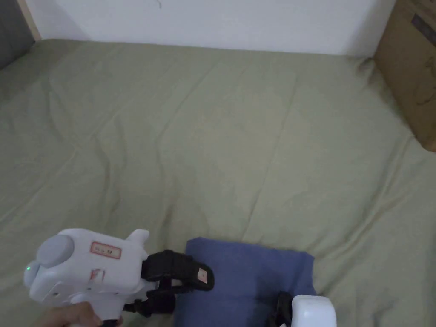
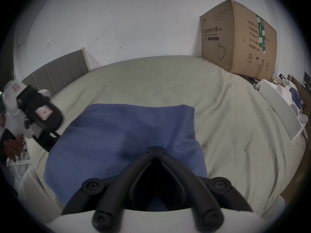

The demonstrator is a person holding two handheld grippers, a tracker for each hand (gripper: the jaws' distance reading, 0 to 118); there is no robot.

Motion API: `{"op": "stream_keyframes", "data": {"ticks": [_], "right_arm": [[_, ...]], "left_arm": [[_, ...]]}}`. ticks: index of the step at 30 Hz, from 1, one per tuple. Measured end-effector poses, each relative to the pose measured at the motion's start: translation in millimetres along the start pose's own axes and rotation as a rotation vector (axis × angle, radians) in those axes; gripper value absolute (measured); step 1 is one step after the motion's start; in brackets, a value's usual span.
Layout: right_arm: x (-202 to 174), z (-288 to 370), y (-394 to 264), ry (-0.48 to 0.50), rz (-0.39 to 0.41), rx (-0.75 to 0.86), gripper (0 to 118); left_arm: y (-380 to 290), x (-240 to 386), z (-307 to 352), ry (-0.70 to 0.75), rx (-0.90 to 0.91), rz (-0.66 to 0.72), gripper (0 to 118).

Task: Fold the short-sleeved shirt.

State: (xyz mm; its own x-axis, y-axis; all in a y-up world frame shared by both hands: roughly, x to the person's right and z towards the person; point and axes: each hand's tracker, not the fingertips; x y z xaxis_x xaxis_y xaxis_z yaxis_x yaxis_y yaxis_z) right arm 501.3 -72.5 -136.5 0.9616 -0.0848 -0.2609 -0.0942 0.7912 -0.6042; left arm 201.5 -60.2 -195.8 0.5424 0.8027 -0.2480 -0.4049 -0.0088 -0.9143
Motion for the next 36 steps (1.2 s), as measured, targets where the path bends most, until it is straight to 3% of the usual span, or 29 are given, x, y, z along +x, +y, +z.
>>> {"op": "stream_keyframes", "data": {"ticks": [5, 8, 9, 10, 12, 14, 19, 23, 29, 33, 36], "right_arm": [[3.5, -0.6, 0.8, 0.007, 0.003, -0.028, 0], [5.9, -1.7, 2.8, 0.014, -0.014, -0.041, 0], [5.8, 1.5, 7.5, 0.014, -0.022, -0.043, 0], [6.8, 2.0, 9.7, 0.022, -0.032, -0.051, 0], [6.4, 4.3, 14.0, 0.021, -0.039, -0.062, 0], [6.5, 10.6, 19.7, 0.031, -0.047, -0.06, 0], [-7.4, 46.7, 56.3, 0.003, -0.039, 0.077, 0], [-26.3, 76.5, 92.1, -0.02, -0.078, 0.221, 0], [-71.8, 91.3, 124.9, -0.047, -0.017, 0.36, 0], [-97.0, 83.1, 135.9, -0.007, -0.044, 0.346, 0], [-115.2, 72.7, 136.8, 0.001, -0.019, 0.34, 0]], "left_arm": [[19.4, 16.8, -31.6, -0.017, -0.022, -0.009, 102], [8.7, 38.9, -39.6, 0.107, -0.026, -0.056, 92], [6.8, 41.4, -39.3, 0.184, -0.012, -0.1, 58], [7.5, 26.9, -40.4, 0.167, -0.014, -0.104, 35], [6.1, 13.6, -33.2, 0.028, -0.01, 0.0, 32], [6.7, 2.0, -27.3, -0.017, -0.005, 0.034, 29], [8.6, -5.8, -6.7, -0.009, -0.004, 0.01, 27], [14.5, -15.5, 29.9, 0.015, 0.027, -0.008, 27], [22.1, -39.4, 122.9, 0.173, 0.101, -0.031, 27], [50.5, -79.3, 190.5, 0.302, 0.126, -0.039, 27], [72.7, -108.4, 242.4, 0.415, 0.162, -0.036, 27]]}}
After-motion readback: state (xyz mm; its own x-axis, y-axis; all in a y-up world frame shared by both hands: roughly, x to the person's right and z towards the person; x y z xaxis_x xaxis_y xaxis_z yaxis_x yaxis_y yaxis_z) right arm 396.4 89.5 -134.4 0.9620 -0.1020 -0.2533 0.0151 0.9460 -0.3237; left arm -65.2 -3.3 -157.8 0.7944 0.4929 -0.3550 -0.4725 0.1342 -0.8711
